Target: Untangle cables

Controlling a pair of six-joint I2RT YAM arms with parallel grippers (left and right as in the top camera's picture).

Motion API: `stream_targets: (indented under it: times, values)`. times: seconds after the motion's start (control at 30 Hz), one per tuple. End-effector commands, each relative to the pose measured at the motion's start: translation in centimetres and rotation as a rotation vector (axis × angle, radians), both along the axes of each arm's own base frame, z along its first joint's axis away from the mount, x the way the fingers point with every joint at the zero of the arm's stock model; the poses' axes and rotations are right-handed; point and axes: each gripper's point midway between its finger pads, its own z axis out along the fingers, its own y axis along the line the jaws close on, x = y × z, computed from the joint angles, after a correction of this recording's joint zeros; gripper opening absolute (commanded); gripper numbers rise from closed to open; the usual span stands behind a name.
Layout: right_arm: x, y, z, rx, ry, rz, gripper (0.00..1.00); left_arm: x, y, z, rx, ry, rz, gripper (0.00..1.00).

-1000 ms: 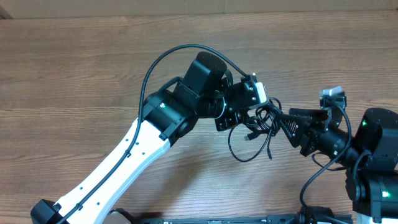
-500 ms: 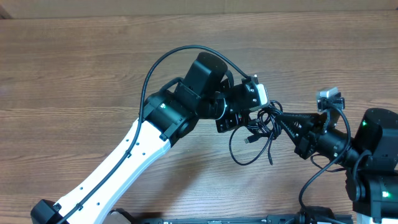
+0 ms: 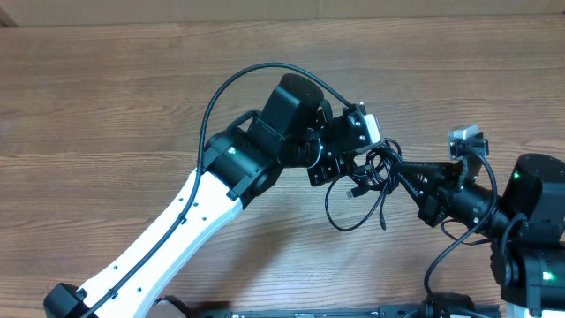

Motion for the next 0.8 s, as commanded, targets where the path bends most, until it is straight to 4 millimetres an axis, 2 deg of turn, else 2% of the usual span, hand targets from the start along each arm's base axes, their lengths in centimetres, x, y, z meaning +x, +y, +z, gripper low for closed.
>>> stream_targets:
  times: [0.0,0.13,0.4,0.6,0.77]
  values:
    - [-0.1,0.0,0.0,-0.003,-0.007,0.003,0.04,-0.3,0.1,1.5,-0.033,-0.010,0.008,0.04]
    - [0.4,-0.1,0.7,-0.007,-0.049,0.001,0.04,-0.5,0.3,1.1,-0.020,0.007,0.006,0.04]
    - [1.8,-0.2,3.4,-0.020,-0.207,0.000,0.04,-4.9,-0.3,1.2,-0.065,0.062,-0.241,0.04]
    - [1.9,-0.2,3.5,-0.021,-0.217,0.000,0.04,-7.2,-0.7,2.1,-0.129,0.077,-0.379,0.04]
    - [1.9,-0.2,3.6,-0.021,-0.220,0.000,0.04,-7.9,-0.7,2.5,-0.154,0.088,-0.419,0.04]
